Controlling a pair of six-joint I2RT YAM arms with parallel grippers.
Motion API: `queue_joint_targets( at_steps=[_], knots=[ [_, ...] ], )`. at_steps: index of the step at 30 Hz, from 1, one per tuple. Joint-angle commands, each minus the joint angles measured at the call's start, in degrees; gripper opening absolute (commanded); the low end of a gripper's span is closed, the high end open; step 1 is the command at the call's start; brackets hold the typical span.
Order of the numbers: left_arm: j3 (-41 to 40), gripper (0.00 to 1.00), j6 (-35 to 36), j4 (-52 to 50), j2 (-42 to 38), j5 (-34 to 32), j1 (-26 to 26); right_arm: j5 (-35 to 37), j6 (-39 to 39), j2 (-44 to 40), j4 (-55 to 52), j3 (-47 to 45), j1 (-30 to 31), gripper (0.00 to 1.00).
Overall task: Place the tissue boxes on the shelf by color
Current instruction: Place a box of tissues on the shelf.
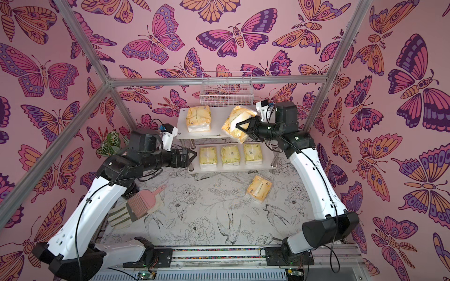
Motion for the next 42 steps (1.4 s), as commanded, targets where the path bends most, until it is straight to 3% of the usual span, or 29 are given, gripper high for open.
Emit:
queue_joint_targets(
  at_steps=[1, 15, 27, 42],
  knots=[
    [1.2, 1.0, 0.1, -0.1, 0.1, 0.7, 0.5, -2.9, 1.0, 4.3, -0.9, 4.8, -0.6, 0.26],
    [0.3, 1.0, -1.6, 1.4, 0.2, 1.2, 0.5, -5.0, 2.9, 15.0, -4.1, 14.2, -0.7, 0.33],
    [-0.6, 1.0, -2.3, 2.3, -0.2, 1.5, 0.5, -1.3, -1.2, 19.1, -14.1, 22.1, -3.0, 0.69],
    [-1.0, 1.0, -2.6, 2.8, -0.2, 2.1, 0.5, 18.0, -13.2, 21.8, -32.4, 33.1, -3.6, 0.77]
  ],
)
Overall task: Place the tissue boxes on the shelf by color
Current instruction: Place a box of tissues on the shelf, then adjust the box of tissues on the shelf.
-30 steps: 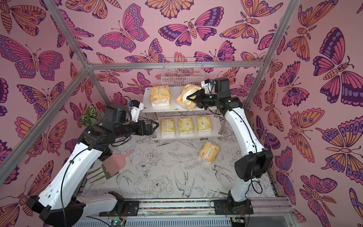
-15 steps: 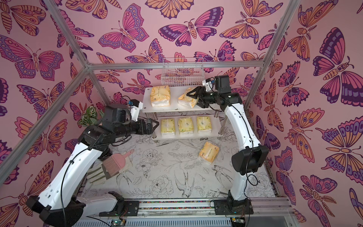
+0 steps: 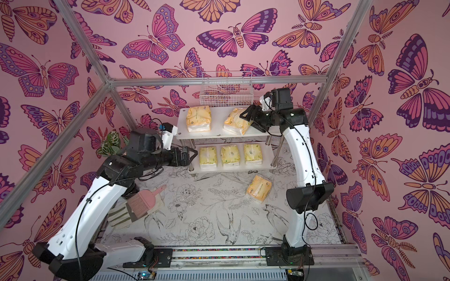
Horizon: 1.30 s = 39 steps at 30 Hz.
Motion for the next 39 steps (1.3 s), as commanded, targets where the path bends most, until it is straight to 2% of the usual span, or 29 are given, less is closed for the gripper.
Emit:
queue_joint_targets(
  at_steps=[1, 7, 15, 30, 39],
  knots=[
    [-1.0, 1.0, -0.3, 1.3, -0.2, 0.7, 0.5, 6.3, -3.8, 0.8, -6.1, 0.9, -0.2, 0.77],
    [-1.3, 1.0, -0.3, 1.5, 0.0, 1.0, 0.5, 6.7, -4.2, -1.4, -5.9, 0.2, -0.2, 0.78],
    [-1.7, 1.0, -0.7, 2.1, 0.5, 1.5, 0.5, 1.1, -0.3, -3.4, -0.6, -3.4, -0.2, 0.77],
    [-3.7, 1.0, -1.6, 3.0, 0.0, 1.7, 0.5, -6.2, 11.3, 2.6, 13.4, -3.7, 0.5, 0.75],
    [-5.0, 1.0, -2.3, 3.6, -0.6, 1.3, 0.5, -10.3, 16.4, 8.5, 19.2, 0.8, 1.4, 0.74]
  ],
)
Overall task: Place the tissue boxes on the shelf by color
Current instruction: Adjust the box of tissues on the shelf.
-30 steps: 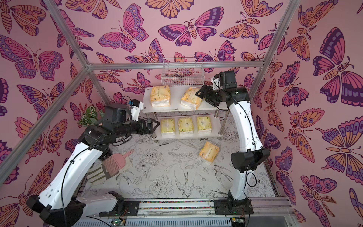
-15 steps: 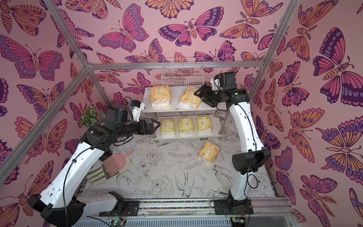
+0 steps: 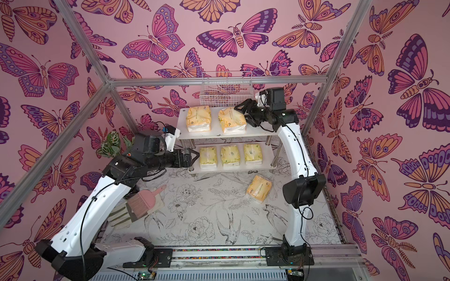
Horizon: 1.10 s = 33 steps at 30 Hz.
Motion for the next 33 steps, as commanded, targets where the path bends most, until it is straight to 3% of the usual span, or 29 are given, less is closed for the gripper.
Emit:
queue_joint_targets(
  at_steps=[1, 10, 17, 23, 33],
  knots=[
    [-1.4, 1.0, -0.7, 1.2, -0.8, 0.5, 0.5, -2.4, 3.0, 2.7, 2.0, 1.9, 0.8, 0.75],
    [-1.9, 1.0, -1.1, 1.8, -1.1, -0.4, 0.5, -2.5, 0.3, 3.8, 1.7, 3.5, 0.8, 0.75],
    [-2.2, 1.0, -1.2, 2.4, -2.1, -2.0, 0.5, 3.7, -8.1, -1.2, -3.5, 3.3, 0.3, 0.81],
    [-2.4, 1.0, -1.1, 2.5, -2.8, -2.4, 0.5, 4.4, -9.6, -3.5, -5.1, 1.8, -0.1, 0.81],
    [-2.6, 1.0, -0.8, 2.5, -4.1, -2.6, 0.5, 5.9, -10.5, -10.6, -2.1, -8.2, -0.1, 0.81]
  ],
)
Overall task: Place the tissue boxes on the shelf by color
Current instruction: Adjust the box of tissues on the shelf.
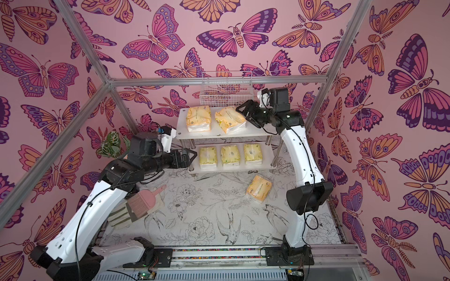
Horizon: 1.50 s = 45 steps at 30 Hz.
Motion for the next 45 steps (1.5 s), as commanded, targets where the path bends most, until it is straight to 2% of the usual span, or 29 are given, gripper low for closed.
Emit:
queue_joint_targets(
  at_steps=[1, 18, 45],
  knots=[
    [-0.5, 1.0, 0.2, 0.8, -1.0, -0.4, 0.5, 1.7, -1.8, -3.2, 1.0, -2.5, -0.2, 0.81],
    [-1.4, 1.0, 0.0, 0.8, -1.8, -1.0, 0.5, -0.4, 3.2, -10.8, 10.8, -18.4, 0.0, 0.81],
    [-3.7, 1.0, -0.5, 1.0, -3.9, -2.7, 0.5, -1.8, 5.7, -13.3, 15.4, -23.5, 3.9, 0.8]
  ],
)
